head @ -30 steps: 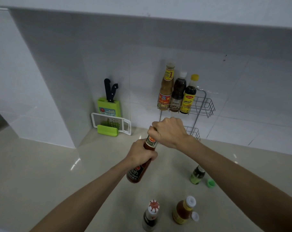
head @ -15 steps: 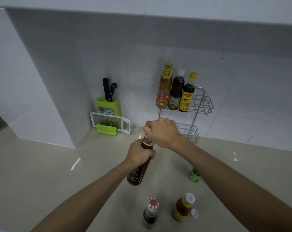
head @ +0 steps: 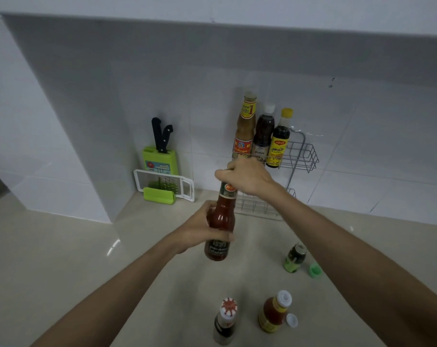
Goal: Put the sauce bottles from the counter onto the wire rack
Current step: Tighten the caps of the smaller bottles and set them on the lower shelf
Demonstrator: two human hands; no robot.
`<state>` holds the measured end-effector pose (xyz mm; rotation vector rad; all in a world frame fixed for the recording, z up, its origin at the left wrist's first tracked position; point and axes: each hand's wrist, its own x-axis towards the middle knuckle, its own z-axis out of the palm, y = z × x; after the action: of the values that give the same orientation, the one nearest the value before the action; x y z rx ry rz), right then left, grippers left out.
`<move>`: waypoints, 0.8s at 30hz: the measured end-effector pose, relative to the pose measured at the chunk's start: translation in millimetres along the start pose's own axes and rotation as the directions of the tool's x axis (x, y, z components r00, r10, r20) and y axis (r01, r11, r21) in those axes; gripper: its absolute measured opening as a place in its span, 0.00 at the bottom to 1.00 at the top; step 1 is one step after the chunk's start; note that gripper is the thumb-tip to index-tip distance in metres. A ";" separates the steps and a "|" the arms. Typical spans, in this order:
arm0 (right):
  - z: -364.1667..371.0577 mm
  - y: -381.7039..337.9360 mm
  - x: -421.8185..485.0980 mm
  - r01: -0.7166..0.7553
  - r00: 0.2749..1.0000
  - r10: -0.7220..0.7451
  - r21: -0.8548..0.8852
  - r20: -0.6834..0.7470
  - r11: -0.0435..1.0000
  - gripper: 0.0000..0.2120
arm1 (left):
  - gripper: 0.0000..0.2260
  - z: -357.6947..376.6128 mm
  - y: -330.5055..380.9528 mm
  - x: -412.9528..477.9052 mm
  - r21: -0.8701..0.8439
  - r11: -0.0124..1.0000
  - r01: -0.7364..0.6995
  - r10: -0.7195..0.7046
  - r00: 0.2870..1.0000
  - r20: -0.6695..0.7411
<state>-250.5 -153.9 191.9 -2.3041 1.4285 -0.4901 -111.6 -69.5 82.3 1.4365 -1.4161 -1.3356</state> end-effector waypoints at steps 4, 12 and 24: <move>-16.6 6.0 8.2 -0.002 0.996 0.011 0.113 -0.085 0.994 0.20 | 0.27 6.9 -18.8 -0.7 0.085 0.996 0.031 -0.025 0.998 -0.062; 26.4 59.9 -21.7 -0.208 0.968 0.108 0.486 0.227 0.849 0.18 | 0.28 15.9 -31.7 31.9 0.101 0.993 0.064 -0.055 0.994 -0.095; 75.4 131.8 25.0 -0.139 0.875 0.313 0.428 -0.370 0.893 0.19 | 0.35 -15.8 -38.1 136.0 -0.043 0.959 0.279 -0.281 0.957 -0.067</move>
<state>-304.8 -219.9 64.0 -1.7415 1.5975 -1.1518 -105.3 -198.9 23.8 1.6936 -1.1700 -1.4554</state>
